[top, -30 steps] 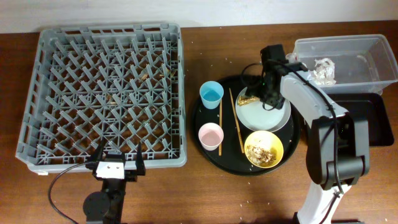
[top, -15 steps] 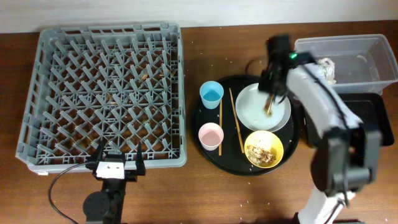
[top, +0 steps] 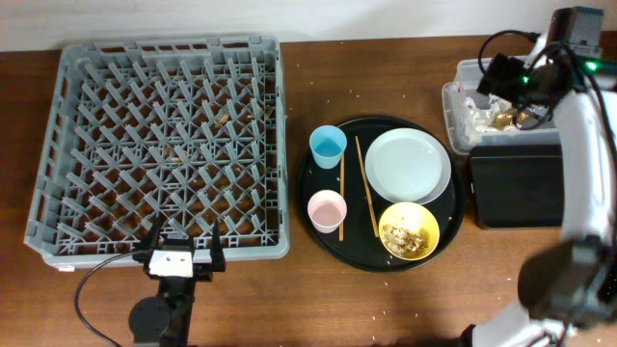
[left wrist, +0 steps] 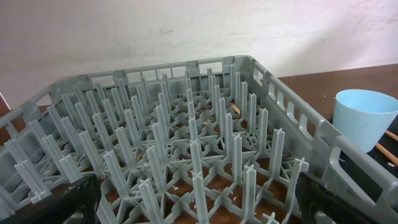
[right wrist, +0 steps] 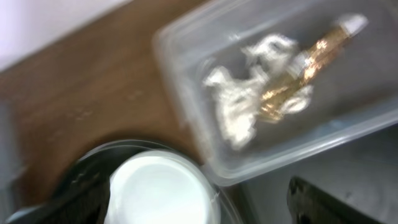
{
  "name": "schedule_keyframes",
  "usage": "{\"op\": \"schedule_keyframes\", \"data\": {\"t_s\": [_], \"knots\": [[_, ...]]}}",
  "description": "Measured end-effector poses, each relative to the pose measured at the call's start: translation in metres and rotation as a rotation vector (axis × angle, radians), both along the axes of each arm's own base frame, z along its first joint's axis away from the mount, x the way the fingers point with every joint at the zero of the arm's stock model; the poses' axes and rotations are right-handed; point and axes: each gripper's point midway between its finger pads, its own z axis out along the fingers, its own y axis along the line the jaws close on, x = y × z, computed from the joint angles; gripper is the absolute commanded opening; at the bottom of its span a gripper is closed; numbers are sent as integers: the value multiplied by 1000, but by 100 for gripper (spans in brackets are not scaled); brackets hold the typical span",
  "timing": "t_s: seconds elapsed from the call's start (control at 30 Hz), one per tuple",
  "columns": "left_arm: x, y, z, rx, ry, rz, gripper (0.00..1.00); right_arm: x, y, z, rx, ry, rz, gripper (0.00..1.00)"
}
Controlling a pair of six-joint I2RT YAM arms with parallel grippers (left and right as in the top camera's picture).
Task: Sort waste into correct bins and load items into the dishwasher rack
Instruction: 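Grasp the crumpled tissue from the plate with the right gripper, drop in bin, then grasp the yellow bowl with the right gripper and lift it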
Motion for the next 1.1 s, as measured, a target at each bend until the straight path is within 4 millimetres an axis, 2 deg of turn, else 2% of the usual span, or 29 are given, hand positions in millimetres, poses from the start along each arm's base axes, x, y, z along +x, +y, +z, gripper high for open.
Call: {"op": "schedule_keyframes", "data": {"t_s": [0.03,0.07,0.1,0.13,0.2,0.23,0.33,0.47,0.5,0.57,0.67,0.73,0.8,0.87,0.9,1.0,1.1], "knots": [[0,0,0,0,0,0,99,-32,30,18,24,45,69,91],[0,0,0,0,0,0,99,-63,63,23,43,118,147,91],[0,0,0,0,1,0,99,-76,99,19,59,166,244,91],[0,0,0,0,0,0,99,-88,131,-3,60,247,332,90],[0,0,0,0,1,0,99,-110,167,-41,54,372,429,89],[0,0,0,0,0,0,99,-119,179,-53,50,411,461,88],[0,0,0,0,1,0,99,-133,195,-83,50,469,478,81],[0,0,0,0,2,0,99,-143,218,-123,21,482,484,80],[0,0,0,0,1,0,99,-150,224,-136,6,495,500,79],[0,0,0,0,1,0,99,-155,232,-148,-26,488,524,72],[0,0,0,0,0,0,99,-170,224,-167,-118,527,529,64],[0,0,0,0,1,0,99,-179,211,-179,-166,562,513,55],[0,0,0,0,0,0,99,-181,208,-187,-177,564,509,39],[0,0,0,0,1,0,99,-187,204,-201,-176,572,484,32],[0,0,0,0,0,0,99,-189,203,-206,-177,574,480,31],[0,0,0,0,0,0,99,-194,200,-213,-174,587,462,4],[0,0,0,0,0,0,99,-195,198,-214,-180,590,454,4]]}}
